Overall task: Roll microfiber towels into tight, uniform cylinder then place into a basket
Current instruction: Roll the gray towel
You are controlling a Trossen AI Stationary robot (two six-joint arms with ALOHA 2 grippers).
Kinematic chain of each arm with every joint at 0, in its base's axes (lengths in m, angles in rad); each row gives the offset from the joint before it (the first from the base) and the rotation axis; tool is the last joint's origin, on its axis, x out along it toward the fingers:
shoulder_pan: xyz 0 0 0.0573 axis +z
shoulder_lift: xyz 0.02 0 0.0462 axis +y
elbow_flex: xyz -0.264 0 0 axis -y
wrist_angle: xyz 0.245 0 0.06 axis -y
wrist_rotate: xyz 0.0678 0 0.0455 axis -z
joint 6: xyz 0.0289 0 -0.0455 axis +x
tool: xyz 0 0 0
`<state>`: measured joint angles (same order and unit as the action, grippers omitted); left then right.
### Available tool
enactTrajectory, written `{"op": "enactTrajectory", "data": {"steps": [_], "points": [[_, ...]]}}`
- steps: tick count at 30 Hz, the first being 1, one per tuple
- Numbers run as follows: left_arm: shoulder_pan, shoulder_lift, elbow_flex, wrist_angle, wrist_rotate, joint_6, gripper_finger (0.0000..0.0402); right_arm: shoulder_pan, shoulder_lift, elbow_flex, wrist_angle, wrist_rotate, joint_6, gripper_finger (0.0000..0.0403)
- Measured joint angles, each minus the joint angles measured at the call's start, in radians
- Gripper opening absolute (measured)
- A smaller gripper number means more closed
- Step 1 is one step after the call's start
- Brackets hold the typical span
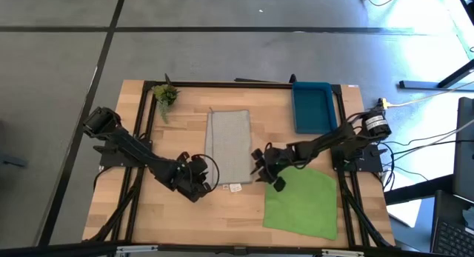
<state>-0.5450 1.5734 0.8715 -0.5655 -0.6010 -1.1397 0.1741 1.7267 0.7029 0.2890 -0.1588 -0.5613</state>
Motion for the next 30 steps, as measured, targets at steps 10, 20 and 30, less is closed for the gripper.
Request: {"op": "enactTrajectory", "data": {"steps": [10,20,30], "points": [[-0.008,0.0,0.0,0.005,-0.017,0.0,0.0094,0.006,0.095,0.0,0.096,0.0,0.0,0.0168],[-0.008,0.0,0.0,0.006,-0.017,0.024,0.0094,-0.007,0.143,0.003,0.139,0.046,0.115,0.0154],[-0.008,0.0,0.0,0.006,-0.017,0.025,0.0094,-0.022,0.148,0.002,0.162,0.095,0.19,0.0012]]}}
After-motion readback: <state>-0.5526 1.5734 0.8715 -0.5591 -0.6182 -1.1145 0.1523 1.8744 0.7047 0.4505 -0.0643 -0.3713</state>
